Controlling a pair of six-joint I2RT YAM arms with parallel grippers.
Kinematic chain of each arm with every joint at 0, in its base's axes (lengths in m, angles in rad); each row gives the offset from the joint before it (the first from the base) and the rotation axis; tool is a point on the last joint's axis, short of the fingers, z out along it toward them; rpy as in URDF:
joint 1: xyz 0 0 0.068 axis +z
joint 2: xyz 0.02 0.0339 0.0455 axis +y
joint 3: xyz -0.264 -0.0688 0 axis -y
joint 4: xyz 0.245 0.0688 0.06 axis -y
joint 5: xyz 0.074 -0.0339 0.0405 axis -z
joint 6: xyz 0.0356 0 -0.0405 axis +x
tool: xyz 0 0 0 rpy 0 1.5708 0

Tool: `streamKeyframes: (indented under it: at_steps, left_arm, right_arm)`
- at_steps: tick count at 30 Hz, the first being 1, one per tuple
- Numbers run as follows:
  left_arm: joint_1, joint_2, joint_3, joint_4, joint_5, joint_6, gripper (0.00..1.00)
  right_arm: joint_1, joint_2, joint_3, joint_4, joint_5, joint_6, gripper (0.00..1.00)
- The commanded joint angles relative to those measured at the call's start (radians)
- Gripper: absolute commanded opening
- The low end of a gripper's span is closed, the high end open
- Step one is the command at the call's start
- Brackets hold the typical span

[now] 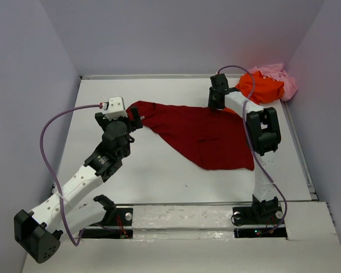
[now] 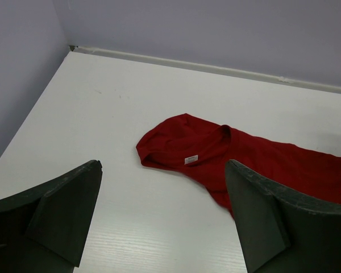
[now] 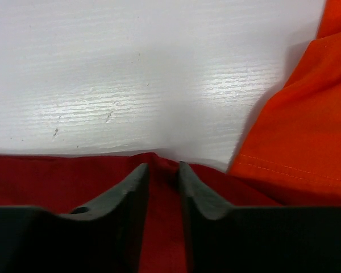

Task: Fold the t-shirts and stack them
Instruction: Flatten out the tshirt

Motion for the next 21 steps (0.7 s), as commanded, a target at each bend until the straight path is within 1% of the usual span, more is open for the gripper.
streamKeyframes:
  at_steps: [1, 4, 5, 6, 12, 16, 21]
  left_arm:
    - [0.003, -0.011, 0.042, 0.036, -0.009, -0.007, 0.99]
    - [0.004, -0.011, 0.042, 0.036, -0.011, -0.007, 0.99]
    - [0.003, -0.011, 0.042, 0.036, -0.011, -0.007, 0.99]
    - [0.003, -0.011, 0.042, 0.036, -0.009, -0.007, 0.99]
    - [0.003, -0.011, 0.042, 0.036, -0.009, -0.007, 0.99]
    - [0.004, -0.011, 0.042, 0.038, -0.008, -0.007, 0.99]
    - [0.004, -0.010, 0.041, 0.039, -0.015, -0.007, 0.99]
  right_arm:
    - [-0.006, -0.019, -0.004, 0.015, -0.011, 0.004, 0.27]
    - [-0.006, -0.022, -0.008, 0.015, -0.009, 0.004, 0.12]
    - [-0.006, -0.022, -0.008, 0.015, -0.008, 0.004, 0.03]
    - [-0.006, -0.025, -0.010, 0.013, -0.008, 0.002, 0.00]
    - [-0.006, -0.089, -0.060, 0.015, -0.038, 0.019, 0.00]
    - [-0.006, -0.175, -0.108, 0.030, -0.074, 0.018, 0.00]
    - [0.051, -0.281, -0.154, 0.036, -0.084, 0.001, 0.00]
